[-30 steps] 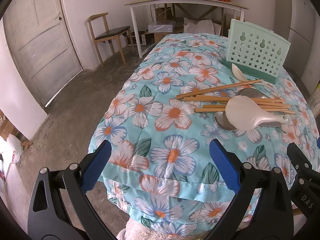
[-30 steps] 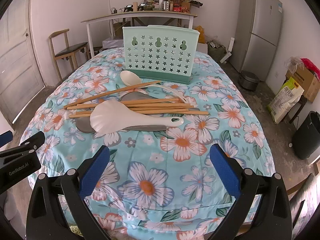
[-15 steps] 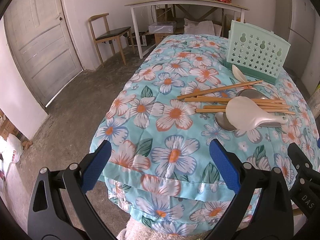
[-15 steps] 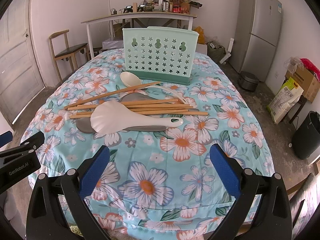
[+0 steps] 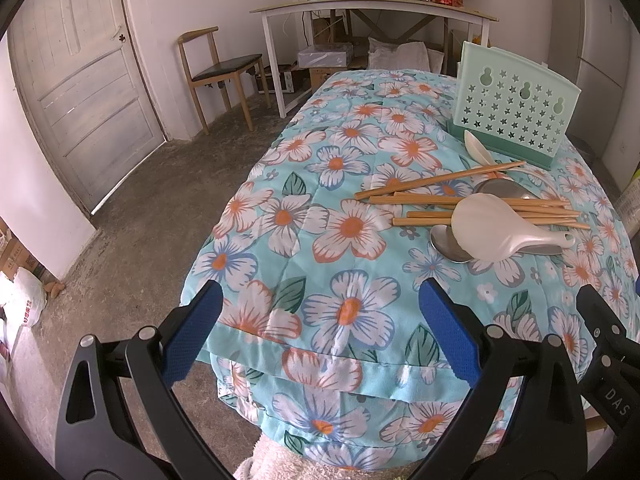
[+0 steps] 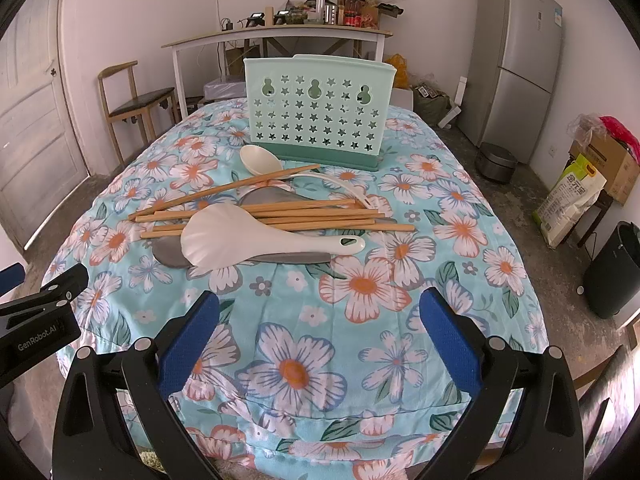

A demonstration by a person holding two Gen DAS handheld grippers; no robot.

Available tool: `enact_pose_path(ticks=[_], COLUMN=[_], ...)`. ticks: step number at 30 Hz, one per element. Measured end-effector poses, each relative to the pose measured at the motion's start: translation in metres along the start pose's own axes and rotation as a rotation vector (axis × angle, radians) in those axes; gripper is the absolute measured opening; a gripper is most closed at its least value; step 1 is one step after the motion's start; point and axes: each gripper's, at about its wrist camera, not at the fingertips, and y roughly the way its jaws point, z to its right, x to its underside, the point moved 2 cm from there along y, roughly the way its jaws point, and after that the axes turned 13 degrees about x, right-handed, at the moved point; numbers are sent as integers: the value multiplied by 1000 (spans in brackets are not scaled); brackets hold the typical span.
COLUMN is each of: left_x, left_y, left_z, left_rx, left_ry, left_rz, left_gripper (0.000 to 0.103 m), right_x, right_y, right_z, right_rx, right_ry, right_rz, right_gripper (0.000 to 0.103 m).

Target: Organize utensils

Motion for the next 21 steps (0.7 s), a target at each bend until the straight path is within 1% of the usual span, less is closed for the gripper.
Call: enact_pose_path(ticks=[21], left_x=[-5], left_y=[-4], left_z=[-3], left_rx=[-2], left_ry=[1], left_rz=[5], left_gripper=[95], right_x=[-4], right_y=[1], right_z=[3], right_rx=[-3], right_ry=[11], right_rz=[-5], right_gripper=[98])
